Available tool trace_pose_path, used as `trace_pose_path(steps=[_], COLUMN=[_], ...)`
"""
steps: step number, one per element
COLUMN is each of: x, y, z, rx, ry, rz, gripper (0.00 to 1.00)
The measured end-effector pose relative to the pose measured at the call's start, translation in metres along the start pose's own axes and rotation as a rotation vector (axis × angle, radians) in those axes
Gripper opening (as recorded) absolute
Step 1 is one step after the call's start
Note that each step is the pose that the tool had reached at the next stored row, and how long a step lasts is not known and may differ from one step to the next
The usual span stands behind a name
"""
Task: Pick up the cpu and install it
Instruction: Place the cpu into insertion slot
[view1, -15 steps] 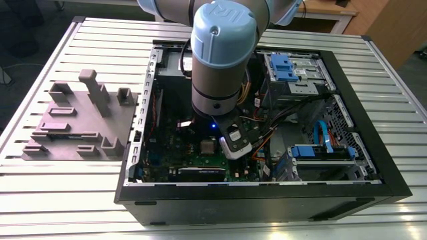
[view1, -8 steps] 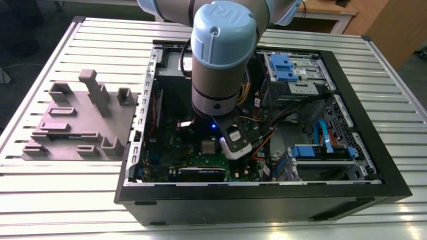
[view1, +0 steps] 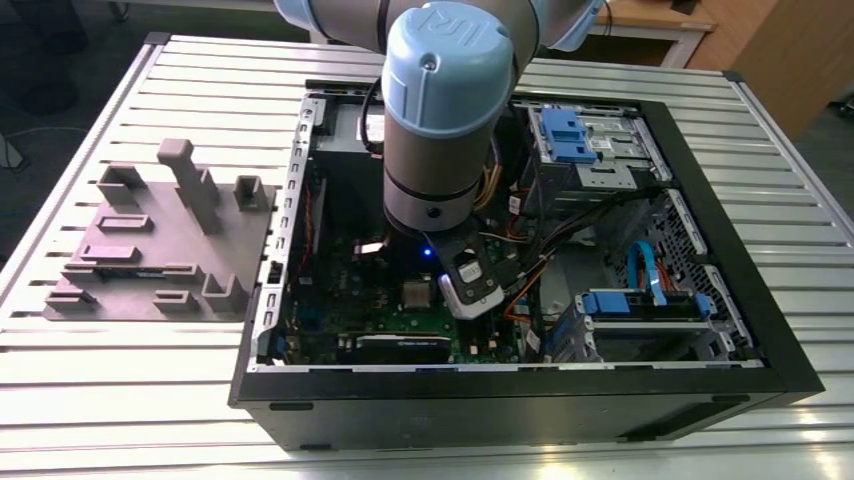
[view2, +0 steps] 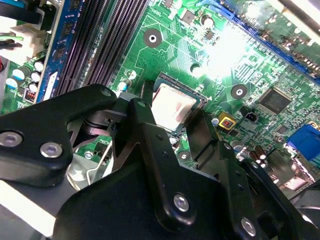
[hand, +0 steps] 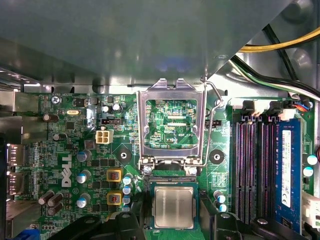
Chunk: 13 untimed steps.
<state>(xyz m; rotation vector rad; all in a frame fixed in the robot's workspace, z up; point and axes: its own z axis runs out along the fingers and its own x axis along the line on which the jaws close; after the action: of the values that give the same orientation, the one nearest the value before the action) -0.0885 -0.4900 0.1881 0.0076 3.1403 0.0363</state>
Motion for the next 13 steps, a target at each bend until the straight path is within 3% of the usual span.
trace_pose_path(steps=[5,6,13], x=[0.0001,0.0,0.0], y=[-0.0001,-0.0001,0.0], z=[0.0001,0.0003,0.0005], rx=[0.0005,0.0004,0.0002], ry=[0.0002,0.0002,0.0], rz=[0.0,0.0,0.0], gripper=[0.53,0.48,0.48])
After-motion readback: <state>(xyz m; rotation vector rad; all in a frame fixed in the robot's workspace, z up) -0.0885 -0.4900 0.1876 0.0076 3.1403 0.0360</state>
